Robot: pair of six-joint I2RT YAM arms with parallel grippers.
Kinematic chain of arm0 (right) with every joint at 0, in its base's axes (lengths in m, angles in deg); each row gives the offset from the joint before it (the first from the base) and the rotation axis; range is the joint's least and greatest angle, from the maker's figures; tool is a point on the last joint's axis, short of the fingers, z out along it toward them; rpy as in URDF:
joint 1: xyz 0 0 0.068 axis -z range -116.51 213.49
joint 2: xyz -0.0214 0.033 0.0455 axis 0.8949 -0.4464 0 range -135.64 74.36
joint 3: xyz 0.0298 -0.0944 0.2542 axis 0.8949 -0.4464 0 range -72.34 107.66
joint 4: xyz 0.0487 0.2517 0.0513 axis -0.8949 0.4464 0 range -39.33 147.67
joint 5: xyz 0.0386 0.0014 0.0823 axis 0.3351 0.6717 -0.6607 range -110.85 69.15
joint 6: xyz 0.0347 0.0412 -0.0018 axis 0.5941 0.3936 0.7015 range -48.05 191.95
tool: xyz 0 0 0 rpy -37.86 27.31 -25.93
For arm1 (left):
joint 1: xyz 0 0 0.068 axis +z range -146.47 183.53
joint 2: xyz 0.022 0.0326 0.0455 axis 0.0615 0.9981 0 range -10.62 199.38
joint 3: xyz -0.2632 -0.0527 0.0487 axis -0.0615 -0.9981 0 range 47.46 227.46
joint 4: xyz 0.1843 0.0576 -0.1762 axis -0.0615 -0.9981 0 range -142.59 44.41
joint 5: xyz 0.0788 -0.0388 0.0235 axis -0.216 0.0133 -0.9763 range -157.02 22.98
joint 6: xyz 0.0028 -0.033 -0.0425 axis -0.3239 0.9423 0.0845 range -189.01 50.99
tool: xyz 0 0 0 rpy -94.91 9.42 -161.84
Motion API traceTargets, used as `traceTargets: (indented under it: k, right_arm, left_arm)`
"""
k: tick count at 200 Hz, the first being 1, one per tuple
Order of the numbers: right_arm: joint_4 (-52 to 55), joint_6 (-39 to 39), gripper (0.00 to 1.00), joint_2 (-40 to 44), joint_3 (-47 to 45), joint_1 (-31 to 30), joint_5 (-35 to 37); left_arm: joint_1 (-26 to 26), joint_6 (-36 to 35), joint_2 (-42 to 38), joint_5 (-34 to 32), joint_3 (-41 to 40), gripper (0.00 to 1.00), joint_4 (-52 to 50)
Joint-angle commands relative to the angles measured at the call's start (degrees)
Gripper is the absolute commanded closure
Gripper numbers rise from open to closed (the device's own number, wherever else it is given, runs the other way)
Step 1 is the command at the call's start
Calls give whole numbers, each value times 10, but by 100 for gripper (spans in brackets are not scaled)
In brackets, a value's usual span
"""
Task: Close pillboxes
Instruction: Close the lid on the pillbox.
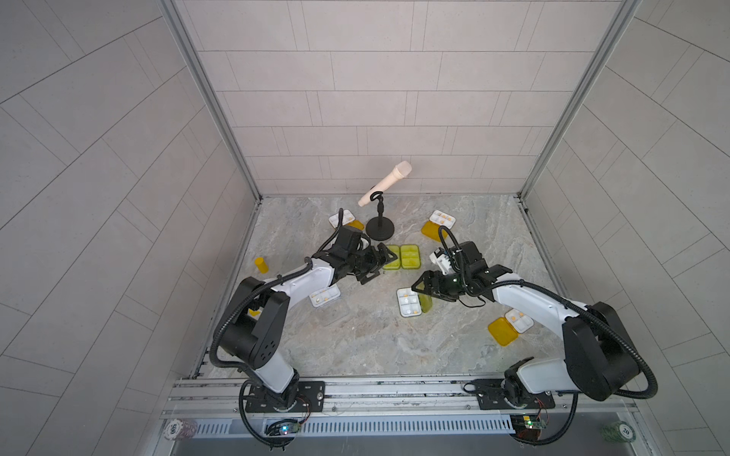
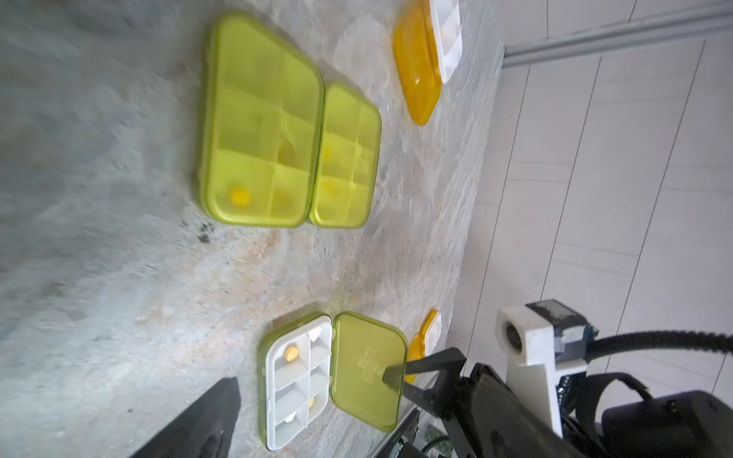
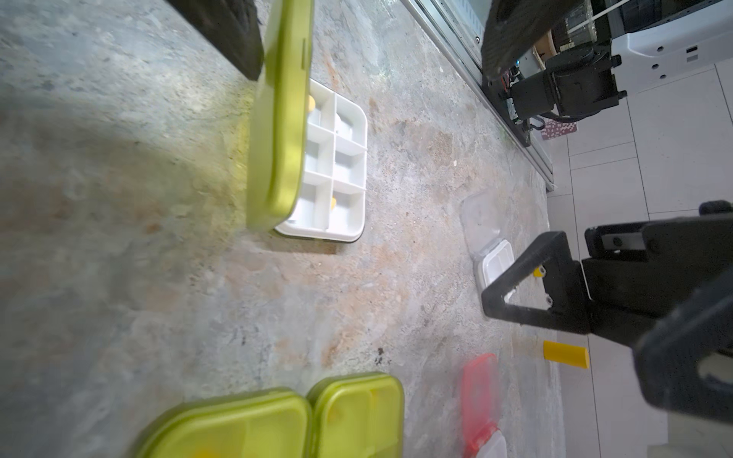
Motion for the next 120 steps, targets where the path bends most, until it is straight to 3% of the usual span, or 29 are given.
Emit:
traceTargets:
  k: [1,76,92,120]
  right_arm:
    - [6,7,12,-14,18,-17,14]
    - [9,16,15,-82,69,-69,37]
    - [47,4,15,-82,86,-72,80]
    - [160,-23,16,-101,136,-91,227]
  left_arm:
    - [13,-6,-17,-4,2,4,-12]
    - [21,8,-15,11,-3,4,5]
    - [21,9,-20,12,-3,4,8]
    - [21,15,-19,16,-6,4,14]
